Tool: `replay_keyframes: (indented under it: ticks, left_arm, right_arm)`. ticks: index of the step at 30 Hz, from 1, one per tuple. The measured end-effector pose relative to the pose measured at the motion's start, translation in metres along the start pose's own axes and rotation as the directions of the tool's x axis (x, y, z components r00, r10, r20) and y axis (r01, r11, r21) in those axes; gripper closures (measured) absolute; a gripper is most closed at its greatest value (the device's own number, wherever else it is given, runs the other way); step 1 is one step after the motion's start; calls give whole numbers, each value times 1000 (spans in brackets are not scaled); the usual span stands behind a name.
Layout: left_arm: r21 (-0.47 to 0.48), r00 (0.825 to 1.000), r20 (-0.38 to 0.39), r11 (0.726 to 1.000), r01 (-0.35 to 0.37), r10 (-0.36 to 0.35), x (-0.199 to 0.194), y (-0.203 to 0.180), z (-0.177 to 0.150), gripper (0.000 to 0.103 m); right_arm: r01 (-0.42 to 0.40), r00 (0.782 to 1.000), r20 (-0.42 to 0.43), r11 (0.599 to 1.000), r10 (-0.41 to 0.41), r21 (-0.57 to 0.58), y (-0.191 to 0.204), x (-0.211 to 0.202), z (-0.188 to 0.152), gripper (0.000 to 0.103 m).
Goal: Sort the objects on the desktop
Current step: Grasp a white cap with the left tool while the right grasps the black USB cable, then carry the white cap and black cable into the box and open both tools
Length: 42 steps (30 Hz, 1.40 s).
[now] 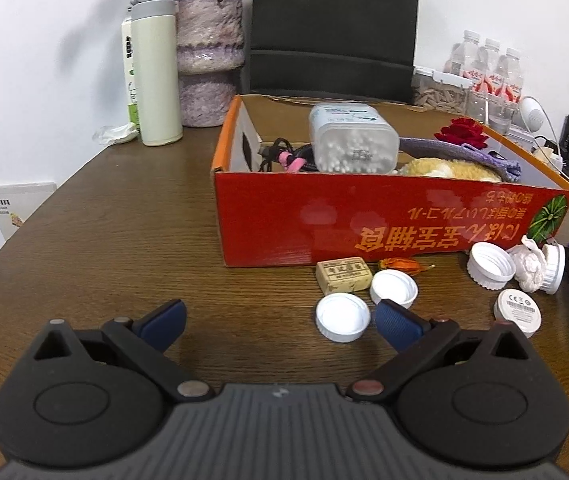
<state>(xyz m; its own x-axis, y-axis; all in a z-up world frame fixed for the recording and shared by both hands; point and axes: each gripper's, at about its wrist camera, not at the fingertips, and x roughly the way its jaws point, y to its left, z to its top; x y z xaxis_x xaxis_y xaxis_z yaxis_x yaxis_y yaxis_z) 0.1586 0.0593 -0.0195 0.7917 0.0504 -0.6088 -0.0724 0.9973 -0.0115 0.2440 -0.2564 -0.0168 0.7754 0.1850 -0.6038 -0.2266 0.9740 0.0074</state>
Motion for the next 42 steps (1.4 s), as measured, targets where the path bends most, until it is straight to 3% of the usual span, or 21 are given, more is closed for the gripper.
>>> replay_keyframes:
  ticks: [4,8,11,14,31,34,36,42]
  left_arm:
    - [22,999,-16,999,33,-33,3,-5,0,12]
    - [50,999,-17,998,43,-43,4,-11,0,23]
    - [74,999,-8,996,51,-50,6,-16,3,42]
    - [102,997,-4,992,73,-73,3,-20,4,74]
    - [61,991,98,994,88,-94,-36,-23,4,74]
    - [50,985,130,993,108,-114,-49,-25,6,74]
    - [50,981,149,992,118,-124,-58,-28,9,74]
    - [59,967,205,988,142,-151,-80,-38,17,74]
  right_arm:
    - [-32,999,3,999,32,-20,5,-2,0,89]
    - [-41,999,3,999,41,-23,6,-3,-1,90]
    - [-50,999,3,999,50,-14,7,-4,-1,90]
    - [-65,998,6,998,66,-21,11,-8,-2,90]
    - [-103,982,159,995,100,11,14,-62,0,91]
    - [-115,973,206,993,108,22,12,-79,0,92]
    - [-129,961,249,991,118,31,12,-93,1,97]
    - [-167,920,360,986,151,12,16,-129,7,97]
